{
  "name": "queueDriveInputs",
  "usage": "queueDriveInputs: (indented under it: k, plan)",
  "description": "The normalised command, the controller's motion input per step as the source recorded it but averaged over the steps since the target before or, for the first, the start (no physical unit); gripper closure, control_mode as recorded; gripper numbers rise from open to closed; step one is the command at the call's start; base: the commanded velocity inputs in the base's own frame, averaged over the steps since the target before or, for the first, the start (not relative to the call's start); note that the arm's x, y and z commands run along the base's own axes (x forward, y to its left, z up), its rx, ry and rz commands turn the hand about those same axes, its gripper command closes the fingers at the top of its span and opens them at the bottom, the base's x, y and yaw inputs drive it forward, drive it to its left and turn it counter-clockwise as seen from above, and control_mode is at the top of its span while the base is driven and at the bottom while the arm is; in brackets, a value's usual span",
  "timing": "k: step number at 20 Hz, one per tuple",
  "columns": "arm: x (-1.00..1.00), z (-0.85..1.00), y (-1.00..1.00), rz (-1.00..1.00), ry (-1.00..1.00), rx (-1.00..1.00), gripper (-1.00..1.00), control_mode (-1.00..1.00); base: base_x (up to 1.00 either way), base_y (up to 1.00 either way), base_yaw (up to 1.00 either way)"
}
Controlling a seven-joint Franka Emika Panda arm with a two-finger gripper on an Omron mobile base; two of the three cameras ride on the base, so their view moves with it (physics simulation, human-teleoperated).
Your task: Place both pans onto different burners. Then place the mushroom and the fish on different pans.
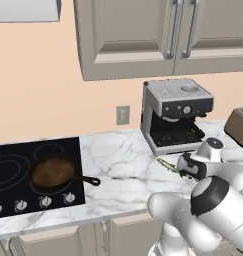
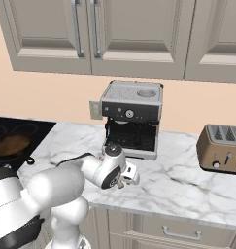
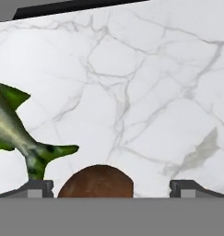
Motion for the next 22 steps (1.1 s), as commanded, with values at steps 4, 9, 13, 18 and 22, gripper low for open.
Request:
queueDriveInputs:
  k: [4, 9, 13, 18, 22]
  plan:
    - [0.08, -0.22, 0.01, 0.00, 0.00, 0.00, -1.00, -1.00, 0.00, 0.00, 0.00]
    - [0.08, -0.21, 0.15, 0.00, 0.00, 0.00, 1.00, -1.00, 0.00, 0.00, 0.00]
    - [-0.01, -0.15, 0.15, 0.00, 0.00, -0.01, 1.00, -1.00, 0.00, 0.00, 0.00]
    - [-0.03, -0.01, 0.12, 0.00, 0.00, 0.00, 1.00, -1.00, 0.00, 0.00, 0.00]
    - [-0.04, 0.04, 0.01, 0.00, 0.00, 0.00, 1.00, -1.00, 0.00, 0.00, 0.00]
